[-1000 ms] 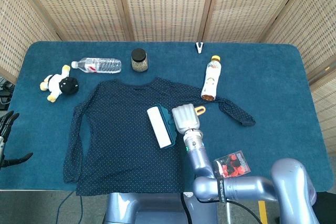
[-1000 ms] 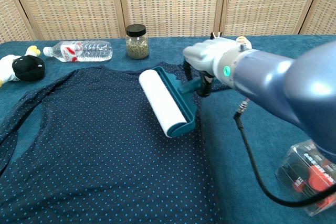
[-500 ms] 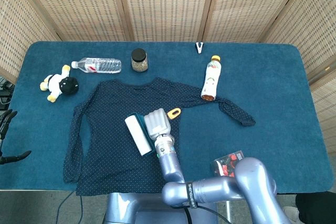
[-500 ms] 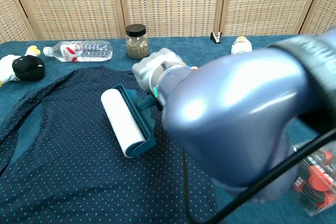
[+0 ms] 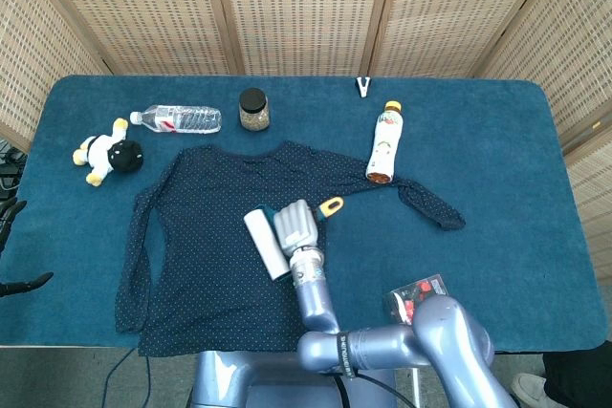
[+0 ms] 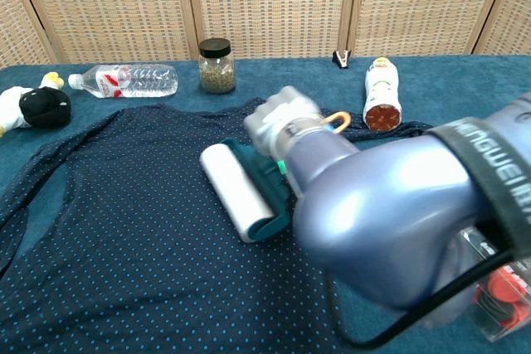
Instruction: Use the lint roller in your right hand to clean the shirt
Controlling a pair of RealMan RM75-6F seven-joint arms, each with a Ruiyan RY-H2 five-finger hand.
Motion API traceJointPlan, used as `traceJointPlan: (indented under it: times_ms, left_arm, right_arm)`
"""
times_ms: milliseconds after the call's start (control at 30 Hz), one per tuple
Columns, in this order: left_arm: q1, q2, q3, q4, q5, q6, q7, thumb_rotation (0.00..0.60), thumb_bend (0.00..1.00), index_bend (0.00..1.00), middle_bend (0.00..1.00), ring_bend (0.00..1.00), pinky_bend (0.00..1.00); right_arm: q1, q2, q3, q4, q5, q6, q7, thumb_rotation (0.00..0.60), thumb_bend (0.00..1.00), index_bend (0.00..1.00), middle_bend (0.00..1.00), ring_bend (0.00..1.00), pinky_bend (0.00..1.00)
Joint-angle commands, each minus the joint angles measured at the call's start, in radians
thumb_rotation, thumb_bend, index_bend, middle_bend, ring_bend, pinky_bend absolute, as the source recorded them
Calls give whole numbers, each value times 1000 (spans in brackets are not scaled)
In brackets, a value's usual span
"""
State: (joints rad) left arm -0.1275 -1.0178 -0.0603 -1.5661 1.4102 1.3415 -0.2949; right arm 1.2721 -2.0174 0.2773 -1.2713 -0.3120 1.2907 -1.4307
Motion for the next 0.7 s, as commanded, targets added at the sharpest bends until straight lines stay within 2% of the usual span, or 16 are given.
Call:
traceJointPlan:
  times_ms: [33,333,533,700]
  left_arm:
    - [0,-1,-1,-3,-4,0,6,600,0,0,0,0,0]
    - [-1,-4,-7,-12,-18,1,32,600,0,0,0,0,0]
    - [-2,-5,-7,-14,-19,-1,36,600,0,0,0,0,0]
    - [-3,-7,-6,-10,-21,-6,35,600,0,0,0,0,0]
  right_arm:
    - [-43,47,-30,22,-28,3,8,600,945,761,1000,1000,1000]
    - [-112,112,-11,60,-22,-3,20,600,947,762,1000,1000,1000]
    - [-101,83,2,41,-37,-3,3,600,955,762,1000,1000,1000]
    - [-60,13,22,18,-63,15,-27,600,958,763,1000,1000,1000]
